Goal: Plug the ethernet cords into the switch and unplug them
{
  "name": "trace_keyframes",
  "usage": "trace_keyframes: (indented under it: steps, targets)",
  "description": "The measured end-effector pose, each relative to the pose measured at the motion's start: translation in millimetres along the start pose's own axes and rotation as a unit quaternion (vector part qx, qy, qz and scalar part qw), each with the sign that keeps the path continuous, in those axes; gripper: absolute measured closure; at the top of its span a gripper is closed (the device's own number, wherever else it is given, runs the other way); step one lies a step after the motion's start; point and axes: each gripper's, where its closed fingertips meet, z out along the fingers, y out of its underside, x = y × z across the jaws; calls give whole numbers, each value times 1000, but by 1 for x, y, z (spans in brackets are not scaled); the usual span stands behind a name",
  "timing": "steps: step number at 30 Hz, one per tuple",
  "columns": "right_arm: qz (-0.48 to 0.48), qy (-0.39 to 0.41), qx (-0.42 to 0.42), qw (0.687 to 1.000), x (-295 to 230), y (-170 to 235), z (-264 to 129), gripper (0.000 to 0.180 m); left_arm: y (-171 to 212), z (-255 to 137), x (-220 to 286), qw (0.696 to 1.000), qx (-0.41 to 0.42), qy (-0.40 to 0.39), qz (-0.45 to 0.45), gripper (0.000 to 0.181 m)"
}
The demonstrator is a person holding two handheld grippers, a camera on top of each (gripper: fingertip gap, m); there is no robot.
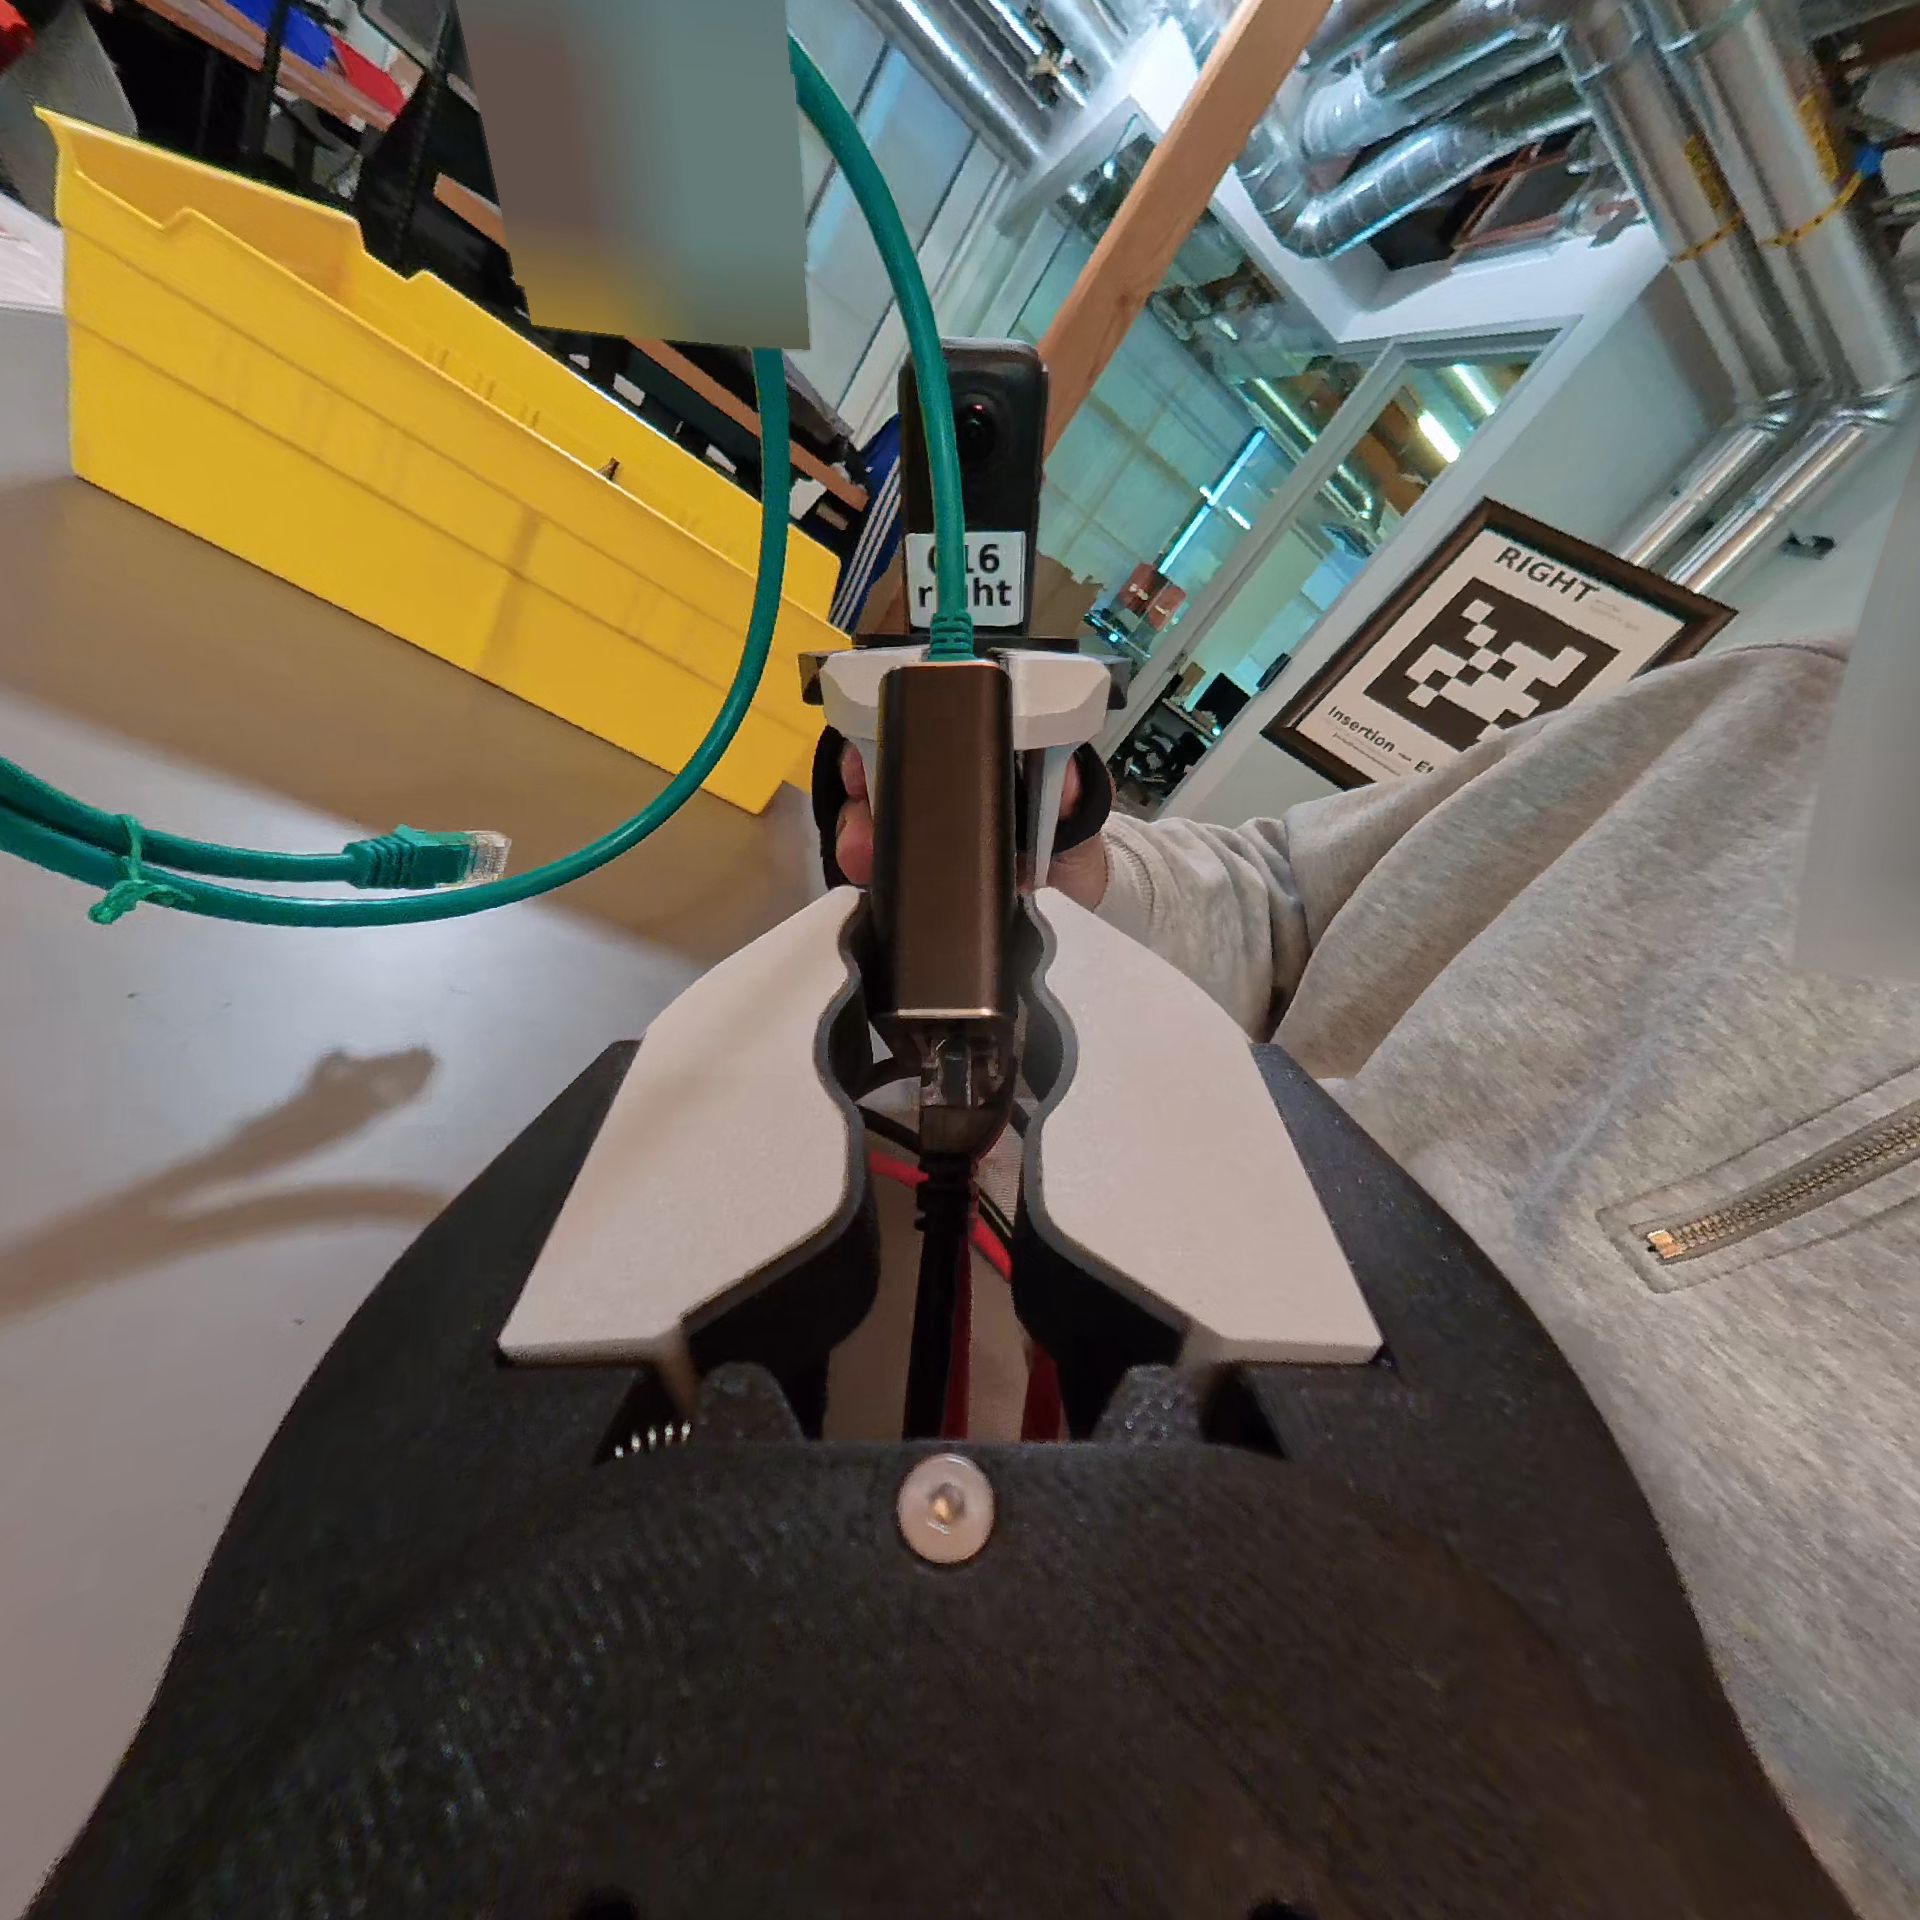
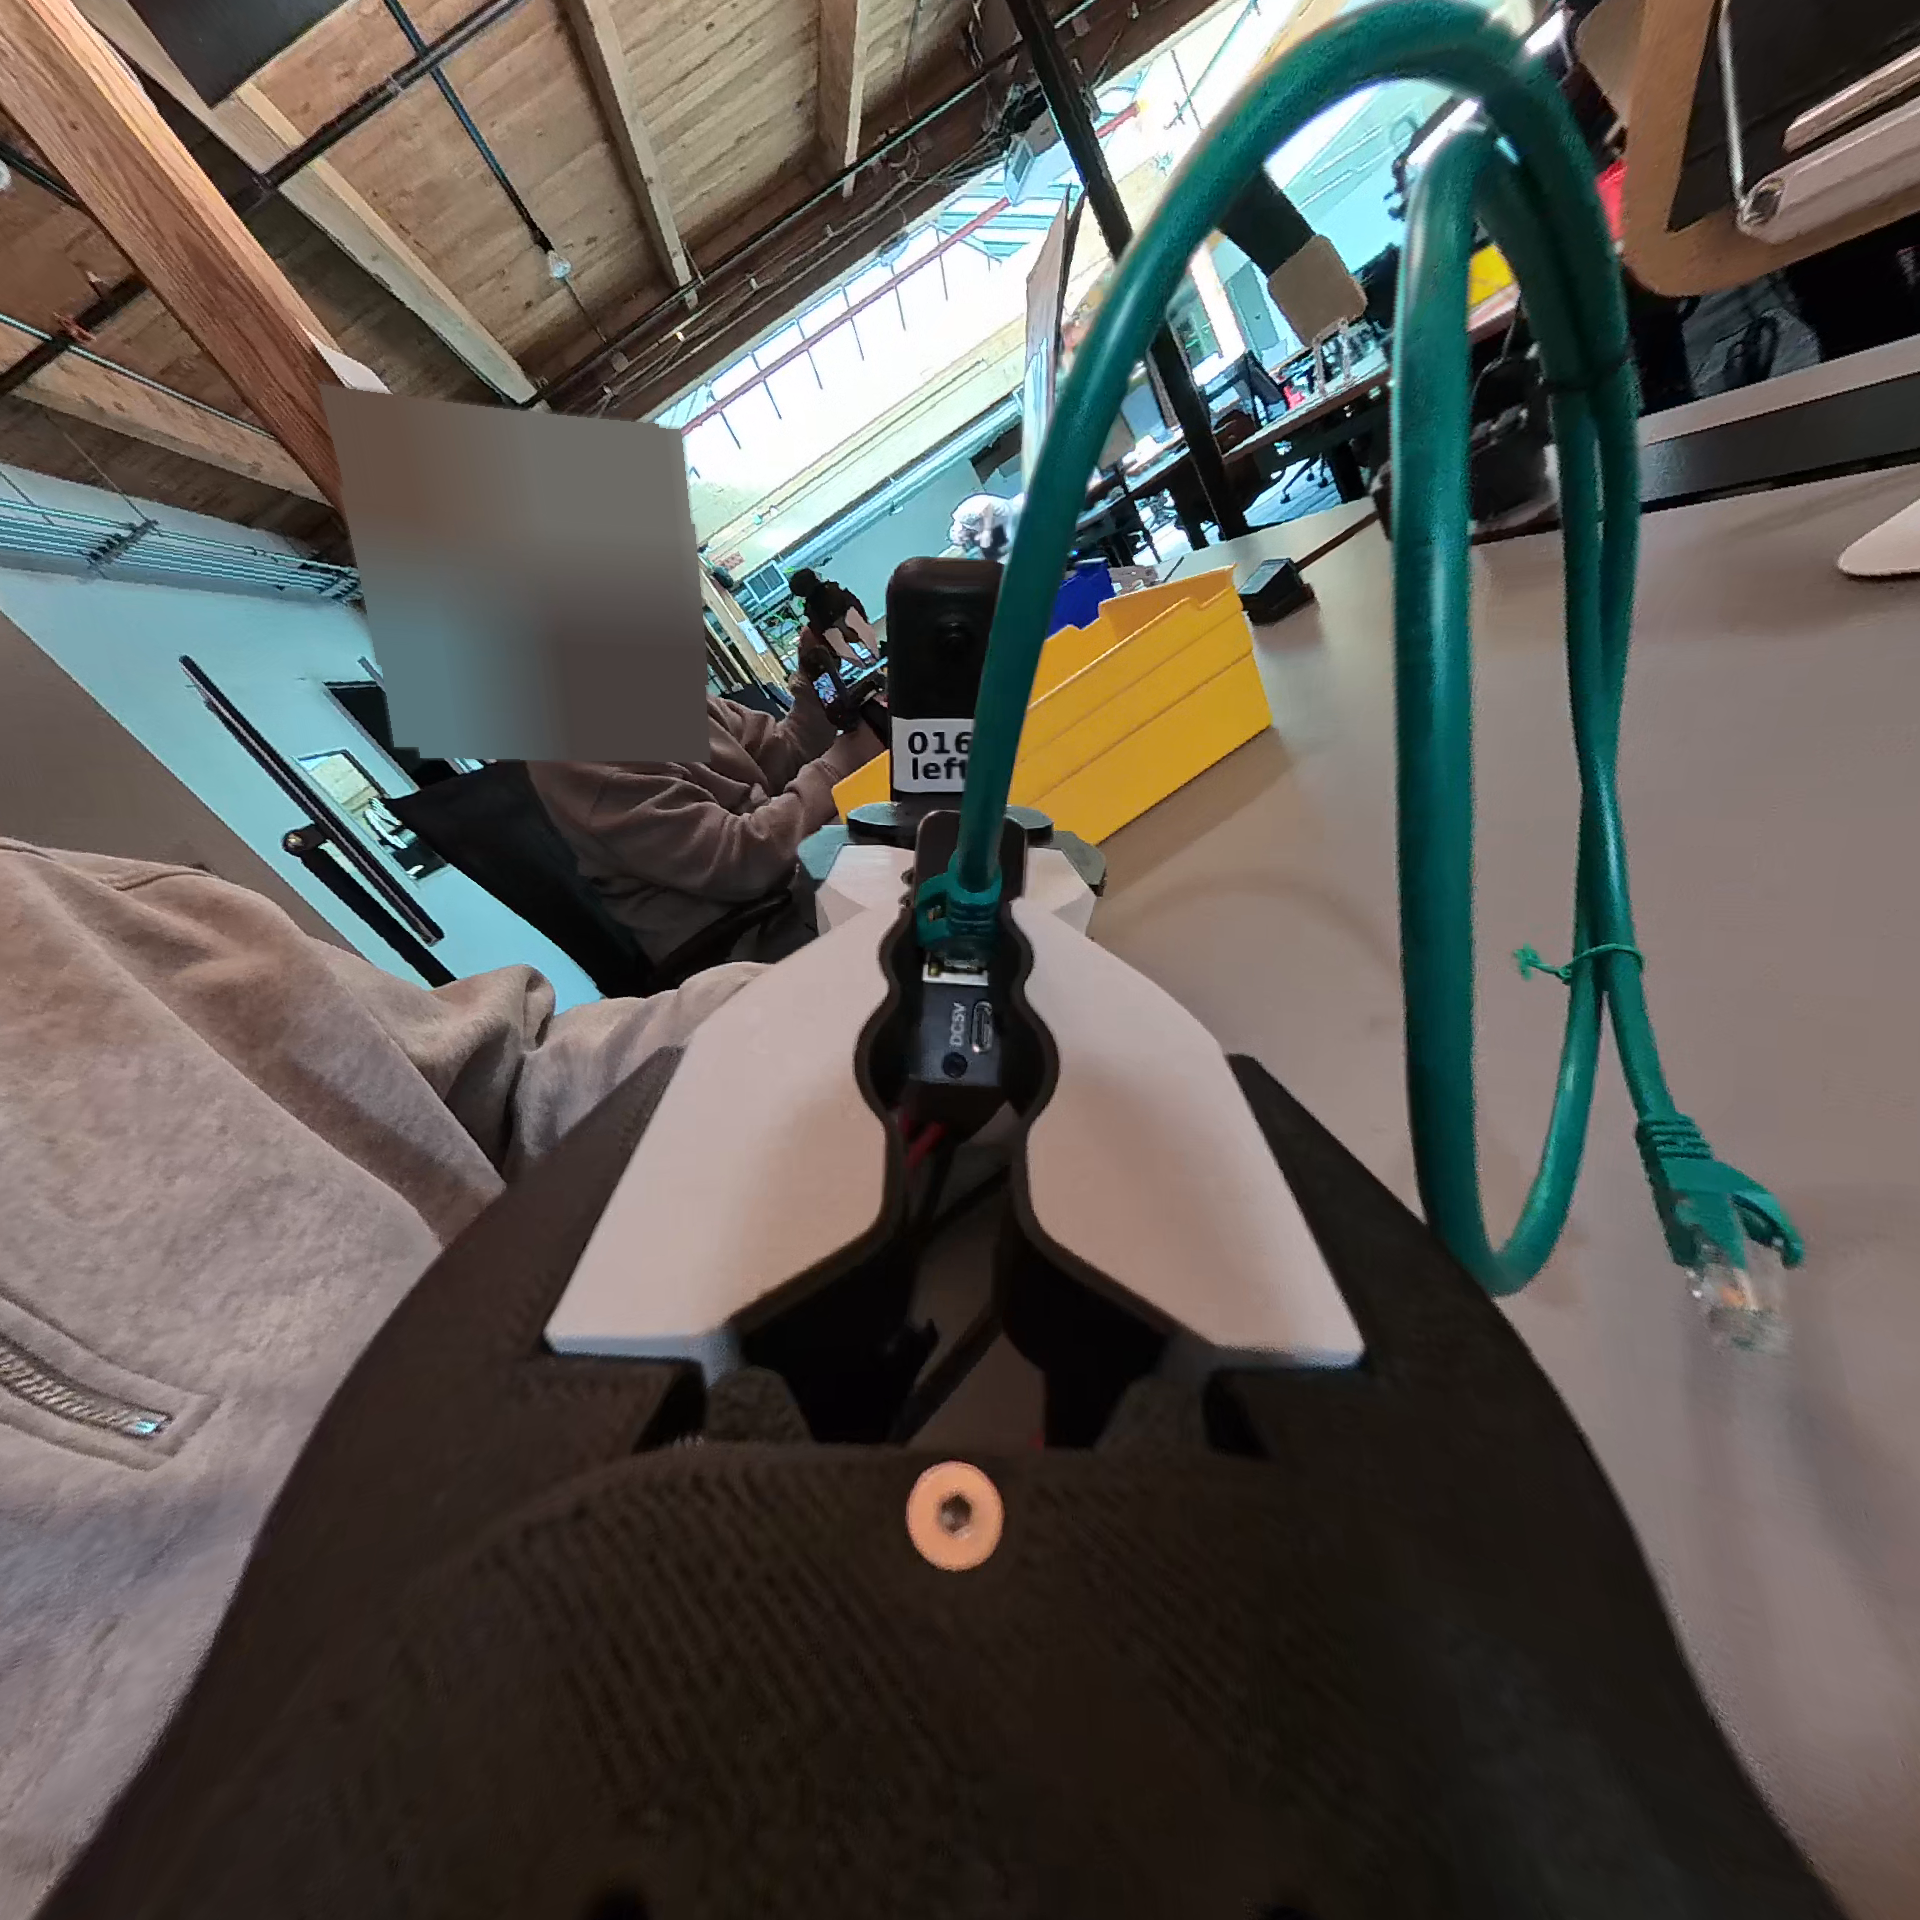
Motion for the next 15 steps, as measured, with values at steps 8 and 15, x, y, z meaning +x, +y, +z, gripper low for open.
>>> trace_keyframes:
  steps: [8,15]
  targets:
    - [-9,6,1,1000,-2,-5,-1,166,-4,3,2,1000,13,7,-9,155]
    - [-26,22,7,999,-3,-12,-3,166,-9,6,3,999,22,19,-41,155]
